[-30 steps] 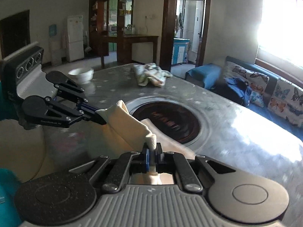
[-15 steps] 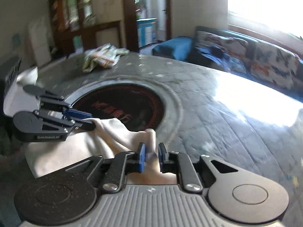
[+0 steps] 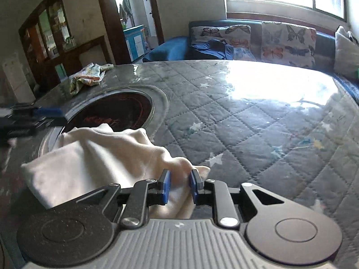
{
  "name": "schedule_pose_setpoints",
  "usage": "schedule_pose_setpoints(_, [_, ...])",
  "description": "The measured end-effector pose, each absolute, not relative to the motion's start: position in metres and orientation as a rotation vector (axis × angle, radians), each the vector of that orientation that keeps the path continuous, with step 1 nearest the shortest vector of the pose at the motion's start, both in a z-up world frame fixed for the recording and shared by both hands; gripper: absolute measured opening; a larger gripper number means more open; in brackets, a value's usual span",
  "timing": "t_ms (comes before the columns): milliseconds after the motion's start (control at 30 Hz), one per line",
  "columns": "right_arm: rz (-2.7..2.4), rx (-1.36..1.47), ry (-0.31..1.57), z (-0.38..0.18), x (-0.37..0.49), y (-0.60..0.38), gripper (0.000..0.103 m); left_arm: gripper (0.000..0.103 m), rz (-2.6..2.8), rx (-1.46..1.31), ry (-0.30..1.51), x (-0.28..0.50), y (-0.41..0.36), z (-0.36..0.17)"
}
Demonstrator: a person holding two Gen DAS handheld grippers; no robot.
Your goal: Fold clothes
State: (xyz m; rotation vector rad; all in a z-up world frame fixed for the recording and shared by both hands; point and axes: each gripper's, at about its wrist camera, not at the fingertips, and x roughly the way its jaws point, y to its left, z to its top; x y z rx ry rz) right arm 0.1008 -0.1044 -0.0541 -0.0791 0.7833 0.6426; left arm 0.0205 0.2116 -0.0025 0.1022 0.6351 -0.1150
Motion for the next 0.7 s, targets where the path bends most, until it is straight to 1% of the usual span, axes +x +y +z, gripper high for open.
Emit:
schedule_pose_setpoints(33, [0.632,-0.090,0.777,-0.055,0.101,-0.101,0.016,0.040,-0.132,0.096,0.634,0.015,0.208,0.000])
schedule_pose_setpoints(67, [0.616,-0.115,0.764,-0.057,0.100,-0.098,0.008,0.040,-0.152,0.089,0.640,0.010,0.204,0.000])
schedule_pose_setpoints(233, [0.541,-0.181,0.736,-0.053,0.092,-0.092,0.008,0.040,-0.192,0.091,0.686,-0.006,0.191,-0.015])
schedule_pose_setpoints(400, [0.630,-0.136,0.662,-0.031,0.085,-0.079,0.010,0.041,-0.185,0.069,0.718,-0.010,0.194,-0.025])
schedule_pose_setpoints(467, [0.693,-0.138,0.669,-0.030,0.085,-0.064,0.011,0.042,-0.175,0.064,0.719,-0.010,0.197,-0.026])
schedule_pose_setpoints(533, [0.711,-0.166,0.695,-0.038,0.090,-0.050,0.011,0.045,-0.164,0.062,0.726,-0.011,0.201,-0.027])
schedule_pose_setpoints(600, [0.717,-0.198,0.730,-0.050,0.099,-0.036,0.011,0.045,-0.146,0.047,0.744,-0.012,0.208,-0.028])
schedule_pose_setpoints(700, [0.670,-0.170,0.745,-0.058,0.108,-0.039,0.011,0.045,-0.118,-0.004,0.740,-0.017,0.224,-0.023])
